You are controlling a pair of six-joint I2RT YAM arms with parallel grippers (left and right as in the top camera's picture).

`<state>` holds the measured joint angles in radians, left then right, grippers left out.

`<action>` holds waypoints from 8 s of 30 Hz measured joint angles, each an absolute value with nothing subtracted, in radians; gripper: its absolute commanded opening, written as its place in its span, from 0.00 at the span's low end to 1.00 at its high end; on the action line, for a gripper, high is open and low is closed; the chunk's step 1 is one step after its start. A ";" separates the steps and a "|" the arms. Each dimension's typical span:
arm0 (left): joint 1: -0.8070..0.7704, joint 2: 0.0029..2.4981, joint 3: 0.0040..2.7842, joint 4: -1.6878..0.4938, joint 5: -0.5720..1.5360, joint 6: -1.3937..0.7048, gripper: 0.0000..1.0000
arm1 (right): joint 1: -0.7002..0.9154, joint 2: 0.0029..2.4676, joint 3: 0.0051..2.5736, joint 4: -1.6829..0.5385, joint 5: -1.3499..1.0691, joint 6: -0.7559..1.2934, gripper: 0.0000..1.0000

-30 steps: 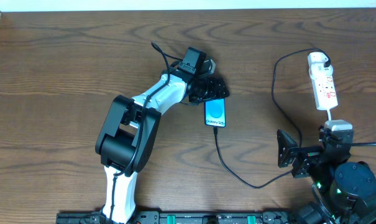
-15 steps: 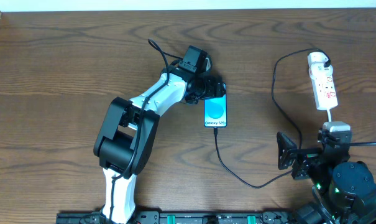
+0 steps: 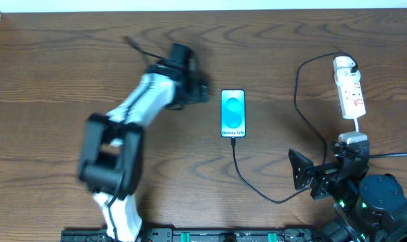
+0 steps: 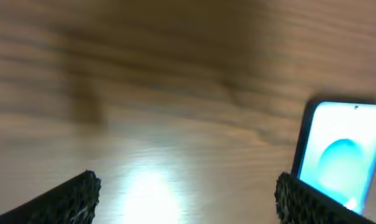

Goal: Plug charger to phone and switch on socket

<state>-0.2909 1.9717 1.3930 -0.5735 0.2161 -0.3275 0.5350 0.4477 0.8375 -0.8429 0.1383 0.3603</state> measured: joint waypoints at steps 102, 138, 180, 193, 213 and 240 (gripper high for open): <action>-0.179 0.220 0.995 -1.277 -0.082 -0.318 0.91 | -0.294 2.093 1.715 -0.873 0.006 0.505 0.01; -0.028 0.008 0.995 -1.277 -0.085 -0.318 0.91 | -0.232 1.370 1.751 -0.408 -0.555 0.271 0.10; -0.028 0.008 0.995 -1.277 -0.085 -0.318 0.91 | -0.127 0.572 1.166 -0.258 -0.499 -0.012 0.93; -0.028 0.008 0.995 -1.277 -0.085 -0.318 0.91 | -0.127 0.352 1.148 -0.329 -0.543 -0.014 0.99; -0.028 0.008 0.995 -1.277 -0.085 -0.318 0.91 | -0.034 0.172 1.148 -0.355 -0.558 -0.014 0.99; -0.028 0.008 0.995 -1.277 -0.085 -0.318 0.91 | 0.028 0.016 1.182 -0.475 -0.536 -0.241 0.99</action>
<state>-0.0277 0.0082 0.9955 -1.2774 -0.0849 -0.3183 0.0277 0.0162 1.1824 -0.4747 -0.5358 -0.2413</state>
